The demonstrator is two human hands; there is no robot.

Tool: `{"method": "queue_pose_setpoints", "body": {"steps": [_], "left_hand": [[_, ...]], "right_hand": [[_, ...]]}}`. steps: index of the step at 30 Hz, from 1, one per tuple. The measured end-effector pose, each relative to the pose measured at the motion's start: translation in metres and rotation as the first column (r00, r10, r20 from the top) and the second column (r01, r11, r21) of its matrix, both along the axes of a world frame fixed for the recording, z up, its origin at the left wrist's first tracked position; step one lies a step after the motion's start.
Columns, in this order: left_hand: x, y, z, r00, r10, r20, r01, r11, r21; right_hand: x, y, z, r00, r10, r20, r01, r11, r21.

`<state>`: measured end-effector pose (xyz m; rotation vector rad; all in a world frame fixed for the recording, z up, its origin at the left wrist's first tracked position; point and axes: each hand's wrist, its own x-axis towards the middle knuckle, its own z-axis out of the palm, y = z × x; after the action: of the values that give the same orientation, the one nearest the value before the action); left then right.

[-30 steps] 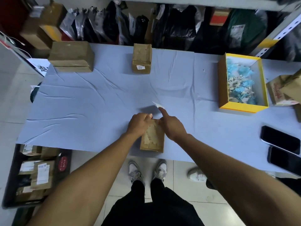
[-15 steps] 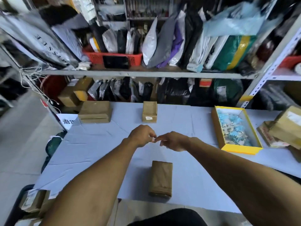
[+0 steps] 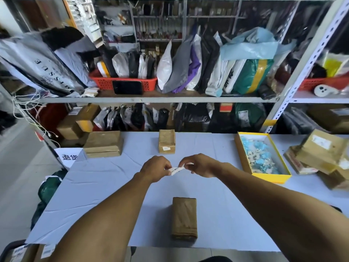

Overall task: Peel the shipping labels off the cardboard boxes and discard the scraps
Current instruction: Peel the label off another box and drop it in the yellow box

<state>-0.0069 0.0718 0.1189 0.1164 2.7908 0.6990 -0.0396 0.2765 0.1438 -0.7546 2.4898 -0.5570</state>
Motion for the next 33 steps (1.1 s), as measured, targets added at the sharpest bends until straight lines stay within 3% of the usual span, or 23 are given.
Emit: {"method": "queue_pose_setpoints", "body": {"steps": [4, 10, 17, 26, 33], "left_hand": [[-0.001, 0.012, 0.009, 0.994, 0.035, -0.102, -0.034, 0.999, 0.007], [-0.004, 0.027, 0.018, 0.992, 0.028, -0.123, -0.018, 0.996, 0.084], [-0.006, 0.041, 0.026, 0.999, -0.045, 0.01, 0.042, 0.981, 0.187], [-0.008, 0.043, 0.03, 0.98, 0.111, -0.167, -0.101, 0.993, 0.067], [-0.009, 0.049, 0.03, 1.0, -0.006, -0.01, 0.008, 0.976, 0.216]], "right_hand": [[0.001, 0.001, 0.001, 0.993, -0.101, -0.063, 0.099, 0.995, -0.026], [-0.001, -0.006, -0.006, 0.974, -0.18, -0.137, 0.186, 0.982, 0.03], [0.0, -0.011, 0.001, 0.949, -0.198, -0.246, 0.226, 0.97, 0.092], [0.002, -0.013, 0.001, 0.962, -0.213, -0.173, 0.211, 0.977, -0.029], [0.002, -0.003, -0.002, 0.928, -0.267, -0.26, 0.266, 0.963, -0.039]]}}
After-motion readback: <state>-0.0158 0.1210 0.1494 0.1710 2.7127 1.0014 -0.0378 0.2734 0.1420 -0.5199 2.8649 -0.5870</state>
